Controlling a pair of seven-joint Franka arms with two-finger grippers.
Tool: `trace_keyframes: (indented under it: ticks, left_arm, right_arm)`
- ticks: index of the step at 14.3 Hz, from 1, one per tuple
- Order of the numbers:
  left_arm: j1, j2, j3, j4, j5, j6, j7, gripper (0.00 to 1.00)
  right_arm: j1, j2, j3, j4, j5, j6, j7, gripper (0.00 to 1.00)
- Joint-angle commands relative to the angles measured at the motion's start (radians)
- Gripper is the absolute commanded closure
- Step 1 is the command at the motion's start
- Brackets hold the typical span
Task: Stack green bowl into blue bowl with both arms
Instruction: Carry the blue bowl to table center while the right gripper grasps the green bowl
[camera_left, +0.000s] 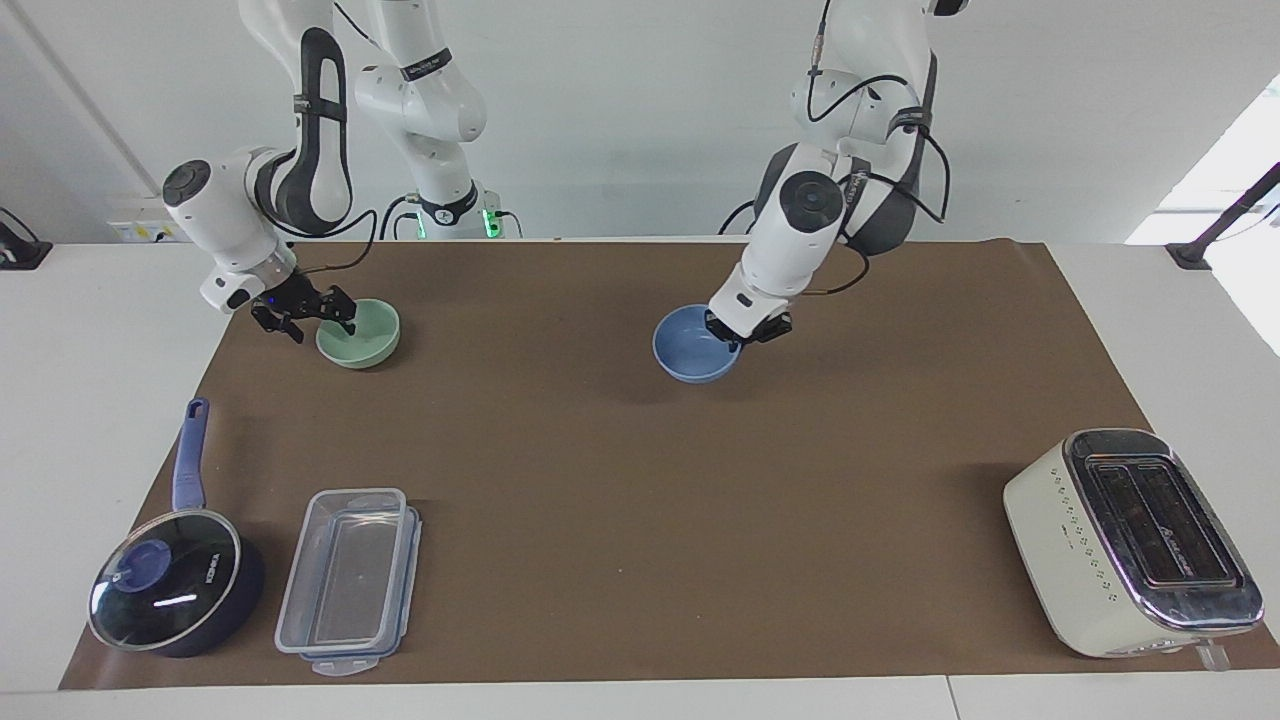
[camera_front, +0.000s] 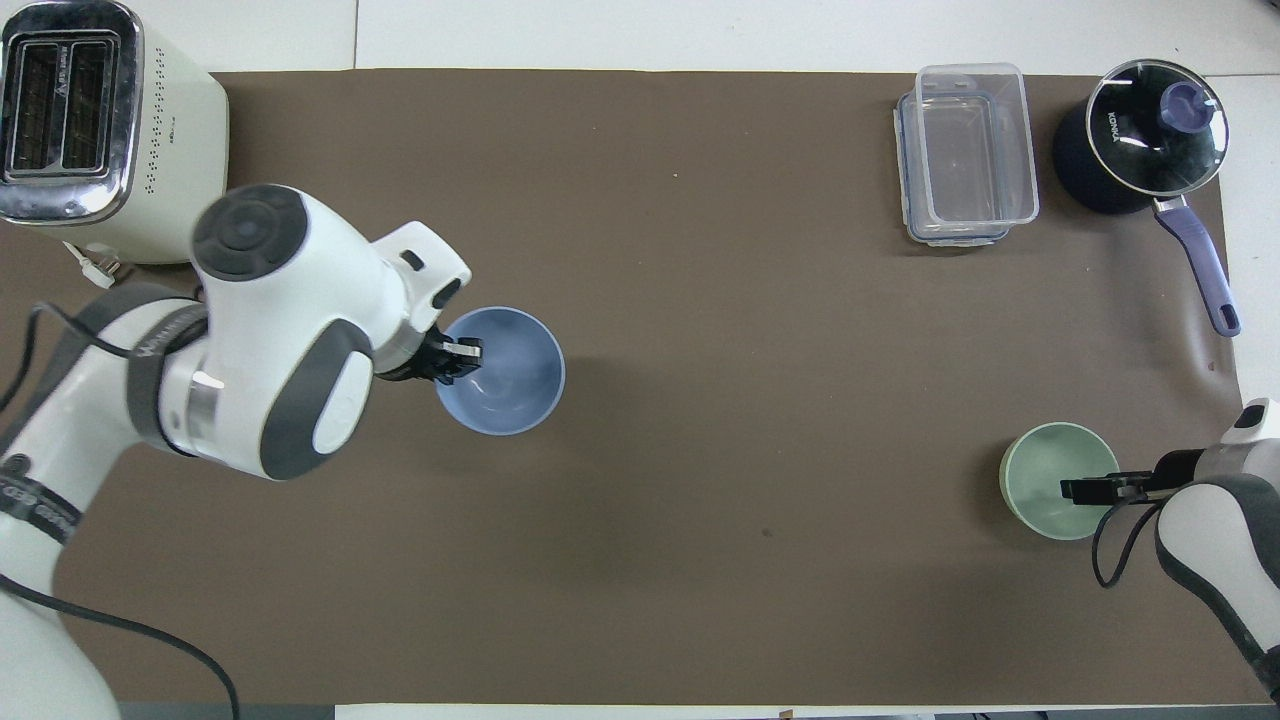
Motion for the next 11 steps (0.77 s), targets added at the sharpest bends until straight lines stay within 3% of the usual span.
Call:
trace_keyframes:
  ticks: [1, 2, 7, 11]
  left_arm:
    - [-0.056, -0.056, 0.017, -0.141, -0.028, 0.173, -0.008, 1.00]
    - [-0.079, -0.046, 0.017, -0.152, -0.028, 0.199, -0.005, 1.00]
    - [-0.084, 0.012, 0.012, -0.166, -0.059, 0.273, 0.046, 1.00]
    - [-0.085, 0.027, 0.009, -0.175, -0.094, 0.305, 0.090, 1.00]
  right_arm:
    - [-0.015, -0.014, 0.006, -0.008, 0.025, 0.008, -0.035, 0.85]
    - [-0.015, -0.014, 0.006, -0.008, 0.027, 0.007, -0.032, 1.00]
    - [-0.014, -0.022, 0.007, 0.016, 0.029, -0.021, -0.024, 1.00]
    - [-0.003, -0.040, 0.010, 0.128, 0.029, -0.176, -0.008, 1.00]
